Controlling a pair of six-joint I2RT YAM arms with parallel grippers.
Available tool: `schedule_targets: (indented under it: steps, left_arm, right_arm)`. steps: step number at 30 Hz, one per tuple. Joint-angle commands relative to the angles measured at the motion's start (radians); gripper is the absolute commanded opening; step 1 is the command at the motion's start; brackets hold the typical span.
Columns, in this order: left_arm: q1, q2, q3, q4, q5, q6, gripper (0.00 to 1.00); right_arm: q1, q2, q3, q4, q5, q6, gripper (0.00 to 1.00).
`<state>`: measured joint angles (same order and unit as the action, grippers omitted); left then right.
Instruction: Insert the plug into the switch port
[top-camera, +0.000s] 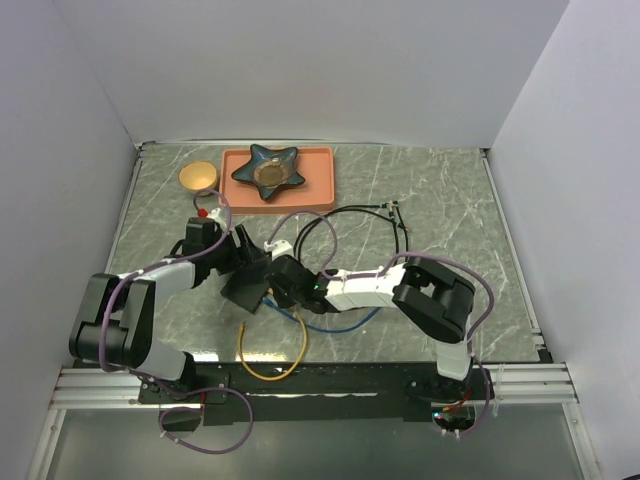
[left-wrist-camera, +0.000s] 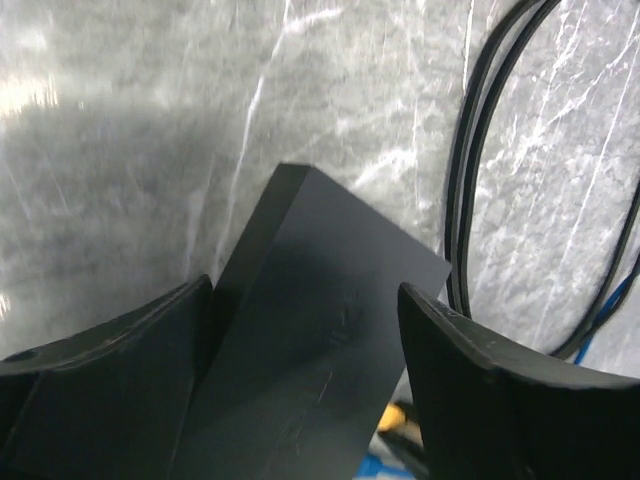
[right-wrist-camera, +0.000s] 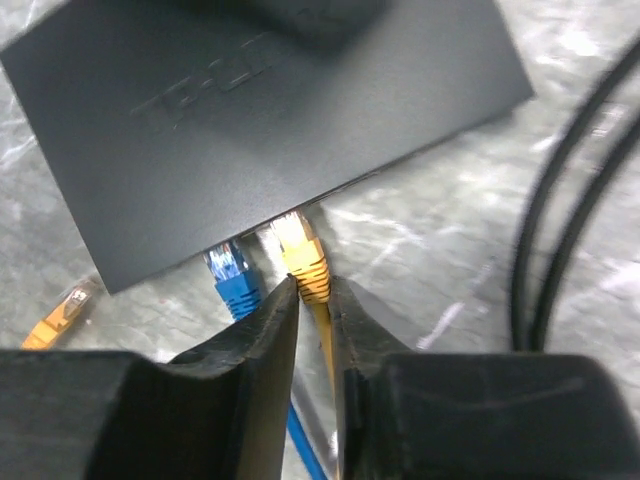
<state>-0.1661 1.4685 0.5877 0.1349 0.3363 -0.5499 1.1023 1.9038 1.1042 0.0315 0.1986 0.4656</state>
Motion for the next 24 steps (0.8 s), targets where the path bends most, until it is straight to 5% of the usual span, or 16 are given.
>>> schedule_targets:
  steps: [1,21,24]
  left_arm:
    - [-0.004,-0.042,-0.014,-0.132,-0.003,-0.045,0.83]
    - [0.069,-0.577,-0.083,-0.213,-0.192,-0.077,0.94]
    - [0.069,-0.649,-0.077,-0.228,-0.204,-0.082,0.94]
  right_arm:
    - [-0.036,-0.095,-0.017,0.047,0.082,0.015,0.34]
    - [-0.055,-0.331,-0.09,-0.116,0.168,-0.116,0.99]
    - [-0.07,-0.36,-0.113,-0.12,0.183,-0.123,0.99]
